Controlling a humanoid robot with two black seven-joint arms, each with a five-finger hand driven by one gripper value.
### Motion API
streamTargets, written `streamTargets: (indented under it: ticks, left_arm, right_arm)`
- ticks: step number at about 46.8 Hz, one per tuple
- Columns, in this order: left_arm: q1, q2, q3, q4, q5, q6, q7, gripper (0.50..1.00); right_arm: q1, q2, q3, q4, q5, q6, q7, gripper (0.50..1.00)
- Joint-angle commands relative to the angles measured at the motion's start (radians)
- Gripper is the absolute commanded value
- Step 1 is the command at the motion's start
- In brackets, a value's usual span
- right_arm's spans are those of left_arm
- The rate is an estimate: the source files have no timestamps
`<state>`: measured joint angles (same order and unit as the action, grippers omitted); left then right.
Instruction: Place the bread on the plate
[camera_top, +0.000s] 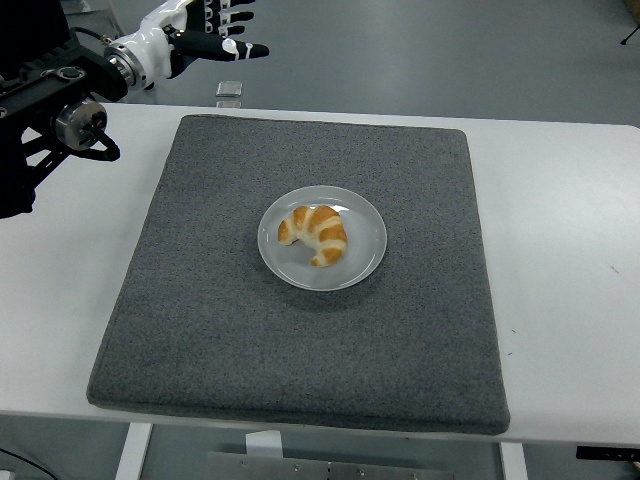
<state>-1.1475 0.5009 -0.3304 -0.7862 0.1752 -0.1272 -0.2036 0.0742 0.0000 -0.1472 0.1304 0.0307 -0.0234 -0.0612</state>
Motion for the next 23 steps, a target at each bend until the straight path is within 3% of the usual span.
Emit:
streamTargets:
  ticks: [1,13,23]
  left_arm:
    - [0.023,0.004,-0.001,0.016,-0.071,-0.003,0.0,0.996]
    - [0.12,0.002,-0.139,0.03,-0.157,-0.023,0.003,1.0]
    - [0.21,-0.005,-0.24,0.03,-0.252,-0.075,0.006,1.0]
  right_arm:
    - [0.001,0.0,0.0,0.0,0.0,0.0,0.0,0.932]
    - [0.001,0.0,0.0,0.0,0.0,0.0,0.0,0.93]
    - [0.001,0.0,0.0,0.0,0.0,0.0,0.0,0.93]
